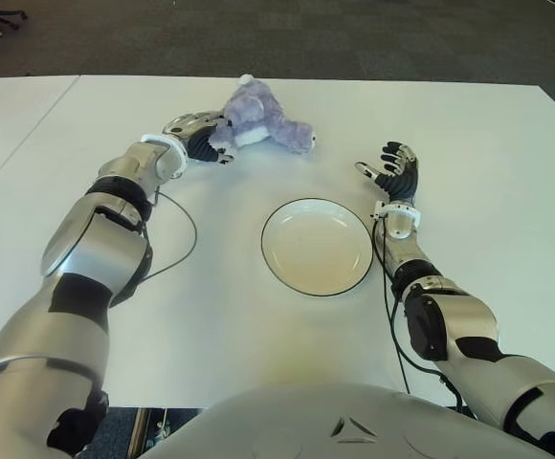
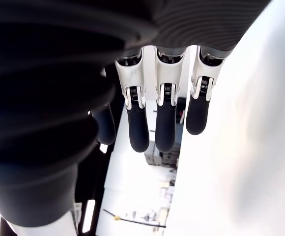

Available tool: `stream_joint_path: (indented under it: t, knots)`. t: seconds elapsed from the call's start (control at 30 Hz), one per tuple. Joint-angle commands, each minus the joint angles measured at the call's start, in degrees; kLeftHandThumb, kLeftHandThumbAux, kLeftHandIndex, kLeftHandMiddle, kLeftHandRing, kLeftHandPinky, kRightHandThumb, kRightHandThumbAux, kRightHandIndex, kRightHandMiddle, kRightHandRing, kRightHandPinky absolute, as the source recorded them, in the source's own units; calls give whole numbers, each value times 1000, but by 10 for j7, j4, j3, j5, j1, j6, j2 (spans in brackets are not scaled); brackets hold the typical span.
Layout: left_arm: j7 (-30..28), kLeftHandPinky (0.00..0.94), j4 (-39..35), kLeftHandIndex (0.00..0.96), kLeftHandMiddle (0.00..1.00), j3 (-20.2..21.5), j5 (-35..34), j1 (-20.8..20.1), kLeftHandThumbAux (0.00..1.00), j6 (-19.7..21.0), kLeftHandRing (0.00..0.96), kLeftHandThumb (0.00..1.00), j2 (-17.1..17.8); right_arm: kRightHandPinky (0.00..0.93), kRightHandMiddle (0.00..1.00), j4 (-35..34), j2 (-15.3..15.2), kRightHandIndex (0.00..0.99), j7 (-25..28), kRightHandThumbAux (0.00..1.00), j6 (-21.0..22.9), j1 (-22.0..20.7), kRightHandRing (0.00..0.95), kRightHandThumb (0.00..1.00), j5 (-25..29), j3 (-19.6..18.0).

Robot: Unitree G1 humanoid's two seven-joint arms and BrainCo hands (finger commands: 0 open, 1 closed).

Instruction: Put the doll into the plate.

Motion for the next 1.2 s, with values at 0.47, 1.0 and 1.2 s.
stream_joint_path:
  t: [0.47,1.0,1.2]
  knots:
    - [-78,0,25,0,0,0,-10,43,391,56,0,214,-73,306,311,77,36,267,21,881,34,130,318,0,22,-21]
    - [7,0,30,0,0,-3,5,64,259,134,0,327,-72,297,307,77,35,264,19,877,44,126,310,0,22,-21]
    - [90,0,34,0,0,-54,64,78,264,165,0,343,-61,313,308,77,35,265,26,883,40,125,316,0,27,-25]
